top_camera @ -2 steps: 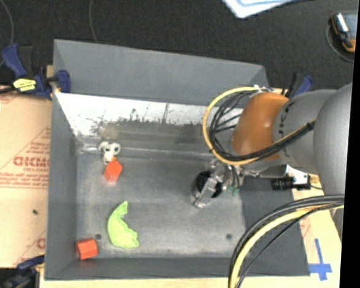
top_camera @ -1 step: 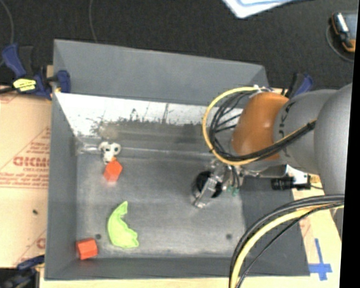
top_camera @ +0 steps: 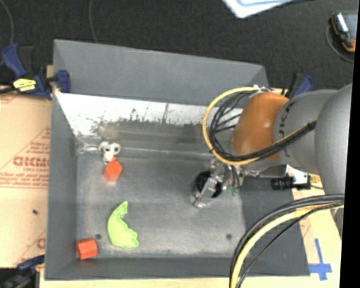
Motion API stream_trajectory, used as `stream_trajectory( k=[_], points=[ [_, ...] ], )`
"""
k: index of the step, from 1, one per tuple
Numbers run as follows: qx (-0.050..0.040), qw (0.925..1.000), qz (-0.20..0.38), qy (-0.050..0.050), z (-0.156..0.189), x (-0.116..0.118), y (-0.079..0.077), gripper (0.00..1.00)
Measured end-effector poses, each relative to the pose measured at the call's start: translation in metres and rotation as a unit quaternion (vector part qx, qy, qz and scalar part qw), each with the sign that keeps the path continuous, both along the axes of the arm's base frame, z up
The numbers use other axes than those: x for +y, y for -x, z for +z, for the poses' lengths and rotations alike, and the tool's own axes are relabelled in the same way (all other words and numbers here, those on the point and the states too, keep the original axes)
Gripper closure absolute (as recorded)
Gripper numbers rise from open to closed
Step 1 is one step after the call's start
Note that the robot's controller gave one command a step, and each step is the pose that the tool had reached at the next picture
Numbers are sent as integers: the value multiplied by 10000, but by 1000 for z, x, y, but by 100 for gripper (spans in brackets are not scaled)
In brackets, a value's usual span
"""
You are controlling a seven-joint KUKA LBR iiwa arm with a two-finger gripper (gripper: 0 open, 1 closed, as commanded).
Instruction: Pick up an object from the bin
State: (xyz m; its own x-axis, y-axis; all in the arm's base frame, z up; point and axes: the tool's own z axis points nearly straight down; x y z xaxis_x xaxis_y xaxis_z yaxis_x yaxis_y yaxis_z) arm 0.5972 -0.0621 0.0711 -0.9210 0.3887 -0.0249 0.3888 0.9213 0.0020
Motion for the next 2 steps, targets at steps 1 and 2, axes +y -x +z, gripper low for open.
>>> stream_trajectory(
  k=[1,2],
  points=[
    [1,10000,11,0,0,0,0,100],
    [1,10000,12,0,0,0,0,100]
  ],
)
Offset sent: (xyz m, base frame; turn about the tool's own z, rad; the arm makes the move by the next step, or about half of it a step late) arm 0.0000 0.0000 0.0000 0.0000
